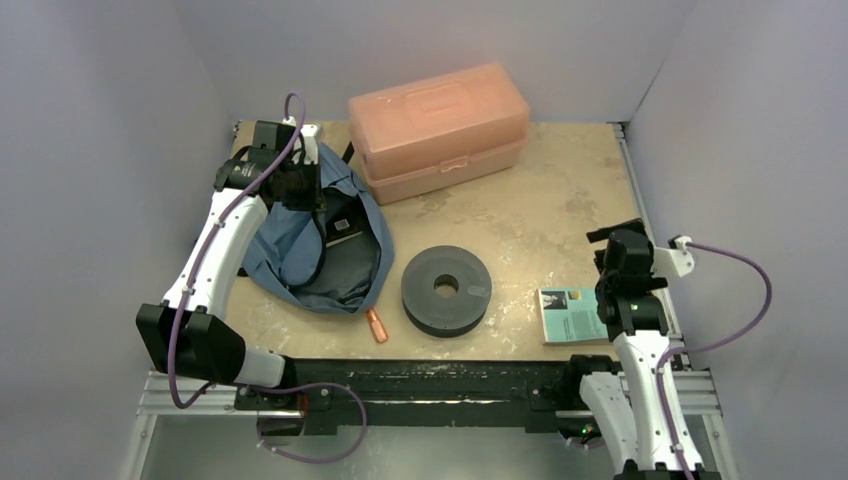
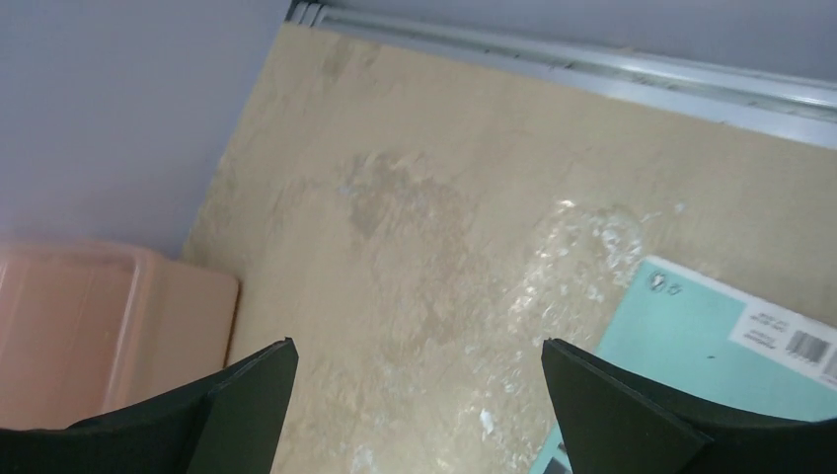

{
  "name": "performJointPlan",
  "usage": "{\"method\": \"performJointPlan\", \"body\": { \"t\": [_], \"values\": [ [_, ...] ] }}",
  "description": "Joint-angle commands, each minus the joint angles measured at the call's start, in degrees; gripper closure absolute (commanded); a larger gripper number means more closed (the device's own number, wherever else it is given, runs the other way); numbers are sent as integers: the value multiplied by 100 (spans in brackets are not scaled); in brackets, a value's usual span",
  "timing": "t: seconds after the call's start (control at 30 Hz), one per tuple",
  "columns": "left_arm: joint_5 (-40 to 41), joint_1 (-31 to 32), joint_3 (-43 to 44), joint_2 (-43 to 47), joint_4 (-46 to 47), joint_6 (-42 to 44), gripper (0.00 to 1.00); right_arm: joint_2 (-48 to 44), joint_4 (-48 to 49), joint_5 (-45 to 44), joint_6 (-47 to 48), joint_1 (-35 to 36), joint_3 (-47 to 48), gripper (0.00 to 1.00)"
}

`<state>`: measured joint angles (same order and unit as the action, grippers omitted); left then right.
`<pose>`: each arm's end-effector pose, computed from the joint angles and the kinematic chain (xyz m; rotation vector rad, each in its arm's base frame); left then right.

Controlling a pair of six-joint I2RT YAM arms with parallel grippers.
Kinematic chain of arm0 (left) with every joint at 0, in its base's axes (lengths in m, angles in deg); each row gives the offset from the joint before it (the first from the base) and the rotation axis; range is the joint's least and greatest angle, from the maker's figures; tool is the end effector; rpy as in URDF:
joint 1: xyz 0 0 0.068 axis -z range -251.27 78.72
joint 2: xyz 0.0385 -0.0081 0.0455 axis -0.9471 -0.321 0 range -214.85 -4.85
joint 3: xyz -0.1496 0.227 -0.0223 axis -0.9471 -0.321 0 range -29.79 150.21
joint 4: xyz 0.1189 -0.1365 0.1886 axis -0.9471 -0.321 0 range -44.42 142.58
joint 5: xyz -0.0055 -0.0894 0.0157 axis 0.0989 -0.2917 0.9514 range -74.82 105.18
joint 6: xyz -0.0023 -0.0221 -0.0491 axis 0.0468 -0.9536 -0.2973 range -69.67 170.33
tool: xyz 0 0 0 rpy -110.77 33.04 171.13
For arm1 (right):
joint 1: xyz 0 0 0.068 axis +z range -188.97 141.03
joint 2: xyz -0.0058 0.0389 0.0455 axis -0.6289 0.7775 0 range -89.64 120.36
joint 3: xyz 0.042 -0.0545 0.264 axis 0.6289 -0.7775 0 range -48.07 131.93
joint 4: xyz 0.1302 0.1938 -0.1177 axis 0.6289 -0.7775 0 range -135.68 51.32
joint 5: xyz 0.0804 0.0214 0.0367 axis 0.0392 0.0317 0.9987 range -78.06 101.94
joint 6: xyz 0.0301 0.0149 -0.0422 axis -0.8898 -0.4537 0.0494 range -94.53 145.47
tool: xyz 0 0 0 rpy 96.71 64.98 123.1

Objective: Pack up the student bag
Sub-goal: Adjust the book at the center of the board.

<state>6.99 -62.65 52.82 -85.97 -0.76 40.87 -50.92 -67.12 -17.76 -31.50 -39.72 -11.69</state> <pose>0.2860 -0.0485 0.3547 0.0434 2.4887 -0.3111 0.1512 -0.0196 0.2749 1.2351 1.6138 0.0681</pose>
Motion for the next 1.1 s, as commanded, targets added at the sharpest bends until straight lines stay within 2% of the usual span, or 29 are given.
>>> {"method": "performJointPlan", "body": {
  "t": [0.0, 0.1, 0.3, 0.47, 0.57, 0.73, 0.87, 0.93, 1.0, 1.07],
  "values": [
    [-159, -45, 173, 1, 167, -57, 100, 273, -573, -1133, -628, -559, -61, 1],
    [-211, -45, 138, 17, 200, -72, 100, 511, -531, -842, -595, -1281, -186, 1],
    [-297, -37, 132, -5, 226, -94, 100, 1014, -364, -797, -810, -1693, -448, 1],
    [-452, -40, 130, -72, 249, -119, 100, 1493, 49, 200, -821, -2597, -1054, 1],
    [-478, -28, 99, -44, 241, -114, 100, 1572, 442, 571, -530, -2881, -1347, 1],
    [-373, -19, 79, 17, 255, -100, 100, 1626, 784, 848, -13, -2908, -1314, 1],
    [-377, -19, 80, 26, 250, -93, 100, 2275, 734, 1235, 246, -2894, -1148, 1],
    [-413, -19, 100, 5, 246, -100, 100, 2411, 1089, 1901, 397, -2827, -1229, 1],
    [-446, -26, 114, 0, 231, -110, 100, 2519, 1193, 2092, 260, -2394, -1120, 1],
    [-450, -26, 100, 23, 238, -110, 100, 2627, 1232, 1861, -74, -1510, -873, 1]
  ]
}}
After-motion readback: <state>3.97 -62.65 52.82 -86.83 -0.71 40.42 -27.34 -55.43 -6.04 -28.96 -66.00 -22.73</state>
